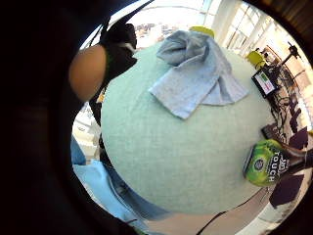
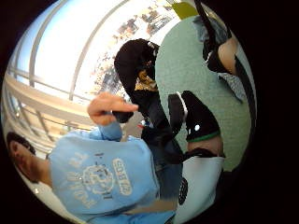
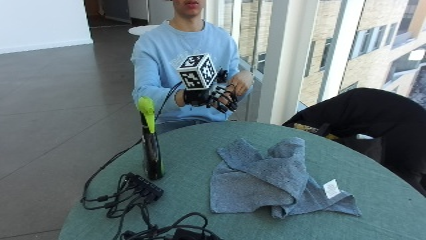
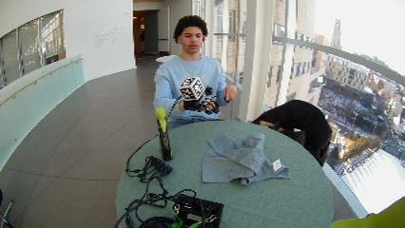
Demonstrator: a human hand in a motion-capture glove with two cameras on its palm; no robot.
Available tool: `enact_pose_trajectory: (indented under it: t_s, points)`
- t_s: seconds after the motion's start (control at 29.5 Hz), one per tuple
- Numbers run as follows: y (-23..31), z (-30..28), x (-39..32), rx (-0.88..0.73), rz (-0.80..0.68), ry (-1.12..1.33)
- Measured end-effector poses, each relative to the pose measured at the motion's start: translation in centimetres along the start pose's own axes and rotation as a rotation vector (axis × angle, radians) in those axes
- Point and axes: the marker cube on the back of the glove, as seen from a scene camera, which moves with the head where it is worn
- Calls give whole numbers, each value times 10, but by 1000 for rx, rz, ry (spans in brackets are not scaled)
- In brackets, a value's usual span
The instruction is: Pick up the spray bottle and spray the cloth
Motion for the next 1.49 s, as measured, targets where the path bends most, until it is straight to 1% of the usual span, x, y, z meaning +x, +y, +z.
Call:
enact_pose_trajectory:
  t_s: [0.2,0.34,1.08,1.29,1.49]
  points:
    - [-25,11,12,-65,27,55]
    - [-30,18,19,-100,56,56]
    - [-5,15,34,-146,115,82]
    - [10,7,36,-129,124,87]
    - [61,-6,43,-70,169,68]
